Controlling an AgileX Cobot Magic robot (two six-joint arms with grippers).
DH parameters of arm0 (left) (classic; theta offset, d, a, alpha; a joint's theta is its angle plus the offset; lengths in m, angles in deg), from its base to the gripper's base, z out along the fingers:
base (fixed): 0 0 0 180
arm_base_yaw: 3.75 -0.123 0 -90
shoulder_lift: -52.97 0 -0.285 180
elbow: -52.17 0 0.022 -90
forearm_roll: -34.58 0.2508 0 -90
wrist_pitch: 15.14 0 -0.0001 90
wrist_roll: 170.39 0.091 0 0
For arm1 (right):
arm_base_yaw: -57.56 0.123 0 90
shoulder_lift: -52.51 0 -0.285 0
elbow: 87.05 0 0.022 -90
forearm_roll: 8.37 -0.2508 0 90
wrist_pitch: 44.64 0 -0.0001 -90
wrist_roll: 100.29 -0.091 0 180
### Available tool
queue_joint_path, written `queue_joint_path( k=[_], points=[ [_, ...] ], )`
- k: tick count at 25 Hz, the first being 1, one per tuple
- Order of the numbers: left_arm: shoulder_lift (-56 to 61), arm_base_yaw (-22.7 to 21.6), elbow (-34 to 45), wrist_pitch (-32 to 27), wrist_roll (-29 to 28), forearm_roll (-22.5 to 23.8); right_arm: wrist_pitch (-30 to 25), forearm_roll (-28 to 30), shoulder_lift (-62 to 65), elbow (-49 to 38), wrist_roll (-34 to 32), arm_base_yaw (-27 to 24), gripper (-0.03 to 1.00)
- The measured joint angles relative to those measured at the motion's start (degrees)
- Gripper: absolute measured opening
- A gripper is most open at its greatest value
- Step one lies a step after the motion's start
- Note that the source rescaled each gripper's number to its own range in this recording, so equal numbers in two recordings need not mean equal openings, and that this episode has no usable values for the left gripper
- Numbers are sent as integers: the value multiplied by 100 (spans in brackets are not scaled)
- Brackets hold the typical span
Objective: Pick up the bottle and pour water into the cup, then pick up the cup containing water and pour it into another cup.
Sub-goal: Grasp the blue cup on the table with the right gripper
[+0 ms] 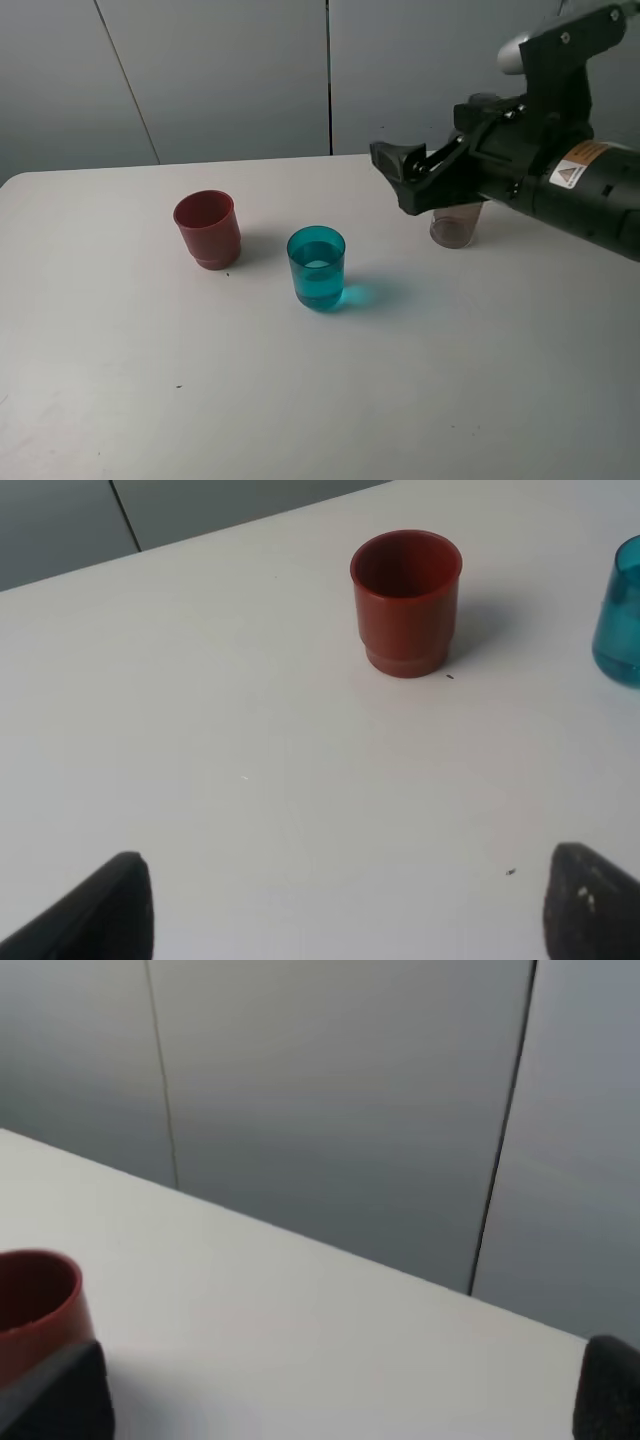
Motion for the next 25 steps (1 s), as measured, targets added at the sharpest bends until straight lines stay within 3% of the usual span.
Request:
queue_joint_path(
  k=[4,13,25],
  points=[
    [0,0,0,0,0,0,0,-272,-197,-162,462,277,100],
    [0,0,0,0,11,0,687,-313,-1529,-404,444,304,100],
    [0,0,0,0,21,0,1544,871,-2796,-426,338,304,100]
  ],
)
